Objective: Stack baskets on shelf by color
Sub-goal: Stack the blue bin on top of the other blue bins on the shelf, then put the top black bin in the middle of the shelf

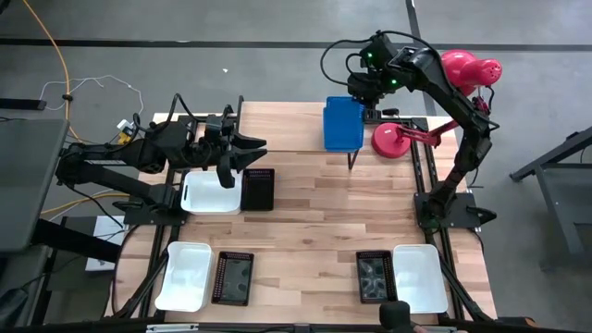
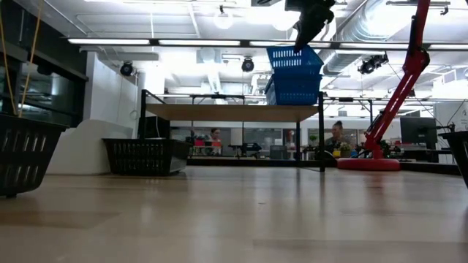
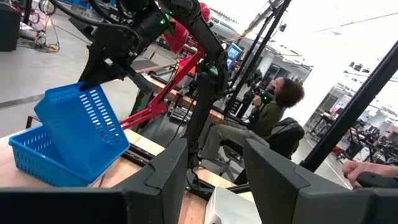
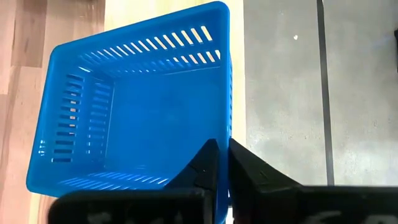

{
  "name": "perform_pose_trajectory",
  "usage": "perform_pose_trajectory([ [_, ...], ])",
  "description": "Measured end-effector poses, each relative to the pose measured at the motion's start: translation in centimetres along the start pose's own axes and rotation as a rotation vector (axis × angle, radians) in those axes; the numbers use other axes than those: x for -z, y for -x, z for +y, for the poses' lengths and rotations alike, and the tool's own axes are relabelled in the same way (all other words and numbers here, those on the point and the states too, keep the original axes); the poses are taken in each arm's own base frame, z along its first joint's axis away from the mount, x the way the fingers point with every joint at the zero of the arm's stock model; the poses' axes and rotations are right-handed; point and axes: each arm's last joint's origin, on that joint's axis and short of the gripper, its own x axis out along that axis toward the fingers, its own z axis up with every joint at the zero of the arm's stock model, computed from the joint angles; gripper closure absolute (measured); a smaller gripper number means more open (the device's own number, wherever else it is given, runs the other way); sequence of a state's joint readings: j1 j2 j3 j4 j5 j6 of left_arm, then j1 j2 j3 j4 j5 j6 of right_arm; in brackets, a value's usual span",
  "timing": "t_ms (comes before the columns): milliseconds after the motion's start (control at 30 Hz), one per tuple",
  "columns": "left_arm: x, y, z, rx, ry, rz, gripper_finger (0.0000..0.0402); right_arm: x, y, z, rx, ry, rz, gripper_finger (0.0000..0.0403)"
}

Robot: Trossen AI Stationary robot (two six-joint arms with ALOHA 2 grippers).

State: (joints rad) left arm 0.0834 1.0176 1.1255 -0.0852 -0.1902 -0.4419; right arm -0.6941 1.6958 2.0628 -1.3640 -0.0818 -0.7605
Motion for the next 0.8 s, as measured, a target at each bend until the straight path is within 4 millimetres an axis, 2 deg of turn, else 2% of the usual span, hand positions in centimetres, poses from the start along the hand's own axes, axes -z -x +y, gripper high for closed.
perform_pose_trajectory([
  [133, 0.0, 0.0, 0.0, 0.000, 0.000, 0.000, 0.0257, 0.0, 0.0, 0.0, 0.000, 0.000, -0.001, 0.0375],
  [400, 0.0, 0.0, 0.0, 0.000, 0.000, 0.000, 0.0257, -0.1, 0.0, -0.1, 0.013, -0.029, -0.009, 0.0280],
  [533, 0.0, 0.0, 0.0, 0.000, 0.000, 0.000, 0.0257, -0.1, 0.0, -0.1, 0.033, -0.063, 0.009, 0.0245],
  [700, 0.0, 0.0, 0.0, 0.000, 0.000, 0.000, 0.0257, 0.2, 0.4, 0.3, -0.025, -0.215, 0.003, 0.0236],
  [800, 0.0, 0.0, 0.0, 0.000, 0.000, 0.001, 0.0257, 0.4, 1.1, 1.2, -0.168, -0.294, -0.048, 0.0259],
])
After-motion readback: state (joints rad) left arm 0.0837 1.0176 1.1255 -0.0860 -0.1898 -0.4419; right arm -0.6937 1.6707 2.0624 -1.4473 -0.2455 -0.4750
